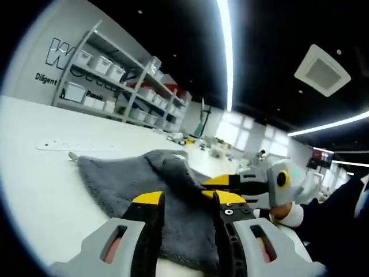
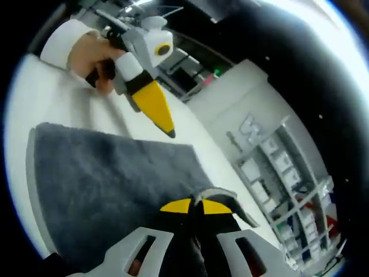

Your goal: Open the folded towel by lifting each exposed corner and separating the folded layers until the towel lies flat within the target outline without major curled edges

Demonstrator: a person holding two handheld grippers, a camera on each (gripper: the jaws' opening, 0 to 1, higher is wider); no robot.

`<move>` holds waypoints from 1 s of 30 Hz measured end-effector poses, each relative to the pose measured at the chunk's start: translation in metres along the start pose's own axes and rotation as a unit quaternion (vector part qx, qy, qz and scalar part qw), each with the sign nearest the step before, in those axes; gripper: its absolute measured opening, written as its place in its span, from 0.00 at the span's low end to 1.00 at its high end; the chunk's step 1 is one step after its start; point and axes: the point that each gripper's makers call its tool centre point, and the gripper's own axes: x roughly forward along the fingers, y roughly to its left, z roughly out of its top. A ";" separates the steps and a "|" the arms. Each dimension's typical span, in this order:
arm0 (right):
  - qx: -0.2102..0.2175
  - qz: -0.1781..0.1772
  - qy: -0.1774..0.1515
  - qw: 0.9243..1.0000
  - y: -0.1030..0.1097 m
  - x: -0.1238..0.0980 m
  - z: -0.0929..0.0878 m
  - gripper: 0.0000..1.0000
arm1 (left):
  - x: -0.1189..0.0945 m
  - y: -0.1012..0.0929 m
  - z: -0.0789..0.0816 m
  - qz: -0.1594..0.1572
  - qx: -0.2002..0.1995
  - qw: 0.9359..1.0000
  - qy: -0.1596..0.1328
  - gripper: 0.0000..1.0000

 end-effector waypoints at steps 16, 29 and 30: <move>-0.087 0.018 -0.008 0.996 0.035 0.000 0.023 0.00 | 0.002 0.006 -0.010 0.018 -0.003 1.000 0.019 0.31; -0.129 0.029 -0.015 0.991 0.046 0.001 0.033 0.00 | 0.004 0.003 -0.018 0.023 -0.005 0.999 0.032 0.30; -0.131 0.032 -0.018 0.991 0.048 0.001 0.034 0.00 | 0.004 0.003 -0.018 0.023 -0.004 0.999 0.033 0.30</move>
